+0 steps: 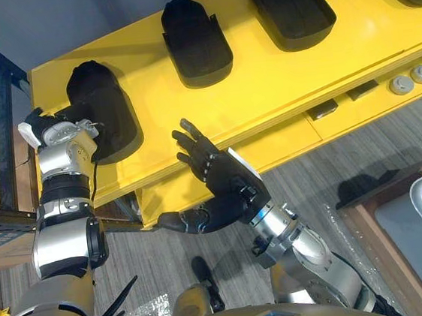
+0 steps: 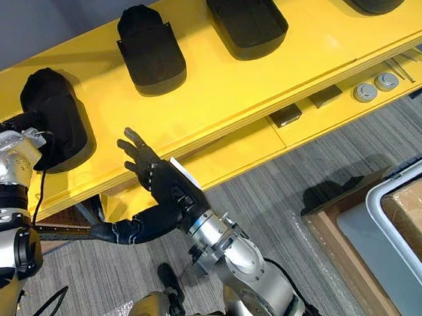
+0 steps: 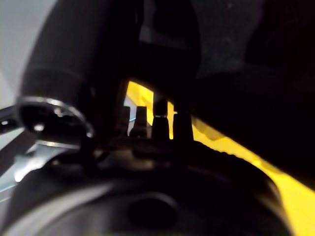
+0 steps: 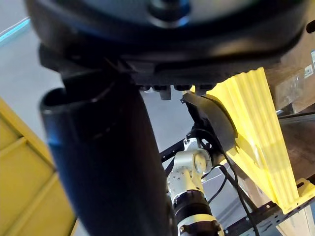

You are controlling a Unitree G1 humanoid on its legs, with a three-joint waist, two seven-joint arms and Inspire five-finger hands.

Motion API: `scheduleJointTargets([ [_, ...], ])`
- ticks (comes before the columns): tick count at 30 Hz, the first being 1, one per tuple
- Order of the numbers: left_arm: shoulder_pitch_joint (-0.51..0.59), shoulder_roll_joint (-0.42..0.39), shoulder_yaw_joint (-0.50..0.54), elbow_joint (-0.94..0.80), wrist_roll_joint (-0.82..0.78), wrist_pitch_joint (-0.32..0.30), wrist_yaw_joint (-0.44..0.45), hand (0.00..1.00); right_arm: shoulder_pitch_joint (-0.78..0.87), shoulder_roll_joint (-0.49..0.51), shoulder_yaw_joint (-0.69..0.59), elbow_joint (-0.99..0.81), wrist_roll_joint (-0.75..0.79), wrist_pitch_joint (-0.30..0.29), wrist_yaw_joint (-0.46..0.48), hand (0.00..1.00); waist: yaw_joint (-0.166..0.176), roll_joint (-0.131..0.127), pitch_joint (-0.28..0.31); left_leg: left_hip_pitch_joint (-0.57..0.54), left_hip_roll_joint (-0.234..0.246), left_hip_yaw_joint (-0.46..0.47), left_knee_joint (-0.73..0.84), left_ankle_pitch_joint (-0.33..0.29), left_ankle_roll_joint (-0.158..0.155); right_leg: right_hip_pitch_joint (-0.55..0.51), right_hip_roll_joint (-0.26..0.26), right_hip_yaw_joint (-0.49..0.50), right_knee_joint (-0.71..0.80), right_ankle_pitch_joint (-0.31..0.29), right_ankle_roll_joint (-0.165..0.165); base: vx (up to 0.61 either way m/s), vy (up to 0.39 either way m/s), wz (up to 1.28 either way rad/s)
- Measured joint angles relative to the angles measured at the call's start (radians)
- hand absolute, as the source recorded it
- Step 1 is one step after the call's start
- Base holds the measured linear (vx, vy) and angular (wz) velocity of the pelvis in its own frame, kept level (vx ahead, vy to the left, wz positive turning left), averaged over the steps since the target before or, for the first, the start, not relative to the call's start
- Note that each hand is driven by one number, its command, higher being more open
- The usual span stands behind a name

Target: Walk over and take three plastic housings, then place them on the shelf

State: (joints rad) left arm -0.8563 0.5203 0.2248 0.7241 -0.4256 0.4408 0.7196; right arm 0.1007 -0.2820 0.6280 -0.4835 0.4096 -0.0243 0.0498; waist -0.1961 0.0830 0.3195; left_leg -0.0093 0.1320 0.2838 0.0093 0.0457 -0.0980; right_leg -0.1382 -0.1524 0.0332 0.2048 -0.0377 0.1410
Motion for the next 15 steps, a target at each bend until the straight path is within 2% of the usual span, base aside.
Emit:
scheduleJointTargets([
  [5,0.001,0.000,-0.004,0.007,0.004,-0.032,0.001,1.00,0.015,0.000,0.011,0.001,-0.002,-0.006,-0.018,1.00,-0.004,0.000,0.000,0.017,0.000,-0.004,-0.001,0.001,0.000,0.018,0.000,-0.003,-0.001,0.000,-0.001,0.00,0.000,0.00],
  [7,0.001,0.001,-0.006,0.005,0.008,-0.071,0.002,1.00,0.033,0.002,0.011,0.002,-0.003,-0.015,-0.018,1.00,-0.007,0.000,0.000,0.025,-0.001,-0.005,-0.003,0.001,0.000,0.026,0.000,-0.003,-0.001,-0.001,-0.002,0.00,0.000,0.00],
  [11,0.000,0.016,-0.059,-0.042,0.043,-0.151,0.023,1.00,0.075,0.002,0.011,0.022,-0.004,-0.032,-0.017,1.00,-0.021,0.000,-0.003,0.039,-0.004,-0.012,-0.016,0.008,0.000,0.045,0.000,-0.007,-0.015,0.001,-0.002,-0.01,-0.002,0.03],
  [14,-0.001,0.049,-0.126,-0.149,0.085,-0.274,0.044,1.00,0.086,0.006,0.012,0.057,0.041,-0.032,0.007,1.00,-0.027,-0.001,-0.005,0.050,-0.007,-0.014,-0.023,0.010,-0.001,0.051,0.000,-0.003,-0.017,0.003,-0.002,0.00,-0.001,-0.04],
  [15,-0.002,0.050,-0.133,-0.171,0.089,-0.298,0.050,1.00,0.087,0.006,0.011,0.062,0.042,-0.032,0.007,1.00,-0.027,0.000,-0.007,0.056,-0.007,-0.014,-0.029,0.012,-0.001,0.054,0.000,-0.003,-0.018,0.003,-0.002,0.01,-0.001,-0.04],
])
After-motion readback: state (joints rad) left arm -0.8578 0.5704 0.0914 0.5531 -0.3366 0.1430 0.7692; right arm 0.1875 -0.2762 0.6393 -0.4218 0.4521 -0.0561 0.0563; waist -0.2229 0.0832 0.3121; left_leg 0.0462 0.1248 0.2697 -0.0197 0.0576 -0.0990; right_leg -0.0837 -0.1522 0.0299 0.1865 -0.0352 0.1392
